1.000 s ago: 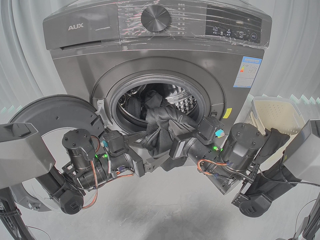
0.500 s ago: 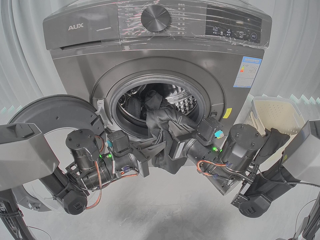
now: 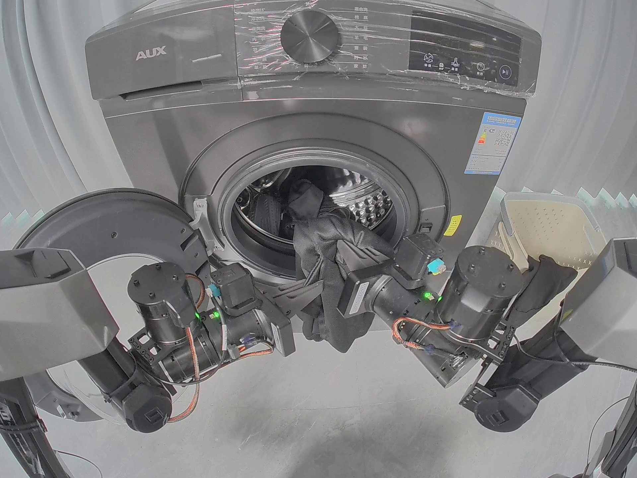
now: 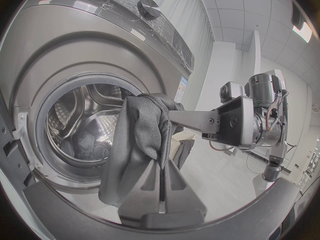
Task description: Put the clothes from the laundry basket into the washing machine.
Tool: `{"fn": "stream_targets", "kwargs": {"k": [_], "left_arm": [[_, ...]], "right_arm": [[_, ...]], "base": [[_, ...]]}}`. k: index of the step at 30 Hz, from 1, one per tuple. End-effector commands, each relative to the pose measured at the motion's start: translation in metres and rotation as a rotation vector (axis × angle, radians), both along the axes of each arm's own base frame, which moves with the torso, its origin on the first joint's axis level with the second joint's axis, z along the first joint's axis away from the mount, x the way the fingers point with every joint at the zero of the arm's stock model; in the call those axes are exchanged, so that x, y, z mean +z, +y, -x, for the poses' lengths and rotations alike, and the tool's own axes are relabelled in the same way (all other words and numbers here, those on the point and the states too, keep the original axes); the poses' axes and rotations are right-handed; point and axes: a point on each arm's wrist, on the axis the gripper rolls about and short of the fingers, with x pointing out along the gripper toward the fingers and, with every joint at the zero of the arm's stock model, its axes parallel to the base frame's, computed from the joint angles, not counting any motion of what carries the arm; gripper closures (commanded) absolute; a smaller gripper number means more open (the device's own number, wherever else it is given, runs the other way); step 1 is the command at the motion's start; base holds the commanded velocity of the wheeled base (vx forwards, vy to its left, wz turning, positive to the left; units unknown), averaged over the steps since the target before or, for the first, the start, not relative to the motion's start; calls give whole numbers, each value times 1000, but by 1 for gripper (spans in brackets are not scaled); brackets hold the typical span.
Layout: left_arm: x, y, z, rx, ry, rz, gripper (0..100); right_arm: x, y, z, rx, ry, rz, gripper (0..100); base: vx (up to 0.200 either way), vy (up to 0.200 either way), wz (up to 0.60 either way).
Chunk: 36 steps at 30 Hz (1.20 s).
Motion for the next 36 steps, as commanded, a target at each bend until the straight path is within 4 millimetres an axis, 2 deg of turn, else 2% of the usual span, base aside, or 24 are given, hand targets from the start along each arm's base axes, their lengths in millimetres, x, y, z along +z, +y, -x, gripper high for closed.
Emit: {"fn": "stream_targets", "kwargs": {"k": [1, 3, 4, 22, 27, 36], "left_arm": [[0, 2, 4, -2, 5, -2, 100], [0, 2, 4, 3, 7, -3, 100], [0, 2, 4, 3, 7, -3, 0], [1, -18, 18, -77, 23, 12, 0], [9, -20, 25, -101, 49, 57, 0], [2, -20, 25, -99, 79, 47, 0]], "right_arm": [[-1, -1, -2, -5, 3, 3, 100], [-1, -1, -2, -7, 3, 2, 100], [-1, -1, -2, -7, 3, 2, 100], [-2, -3, -11, -30, -3, -2, 100], [-1, -8, -18, -53, -5, -2, 100], [1, -11, -35, -91, -21, -18, 100]], "base": [[0, 0, 0], [0, 0, 0], [0, 0, 0], [0, 0, 0], [0, 0, 0], [0, 0, 0]]}}
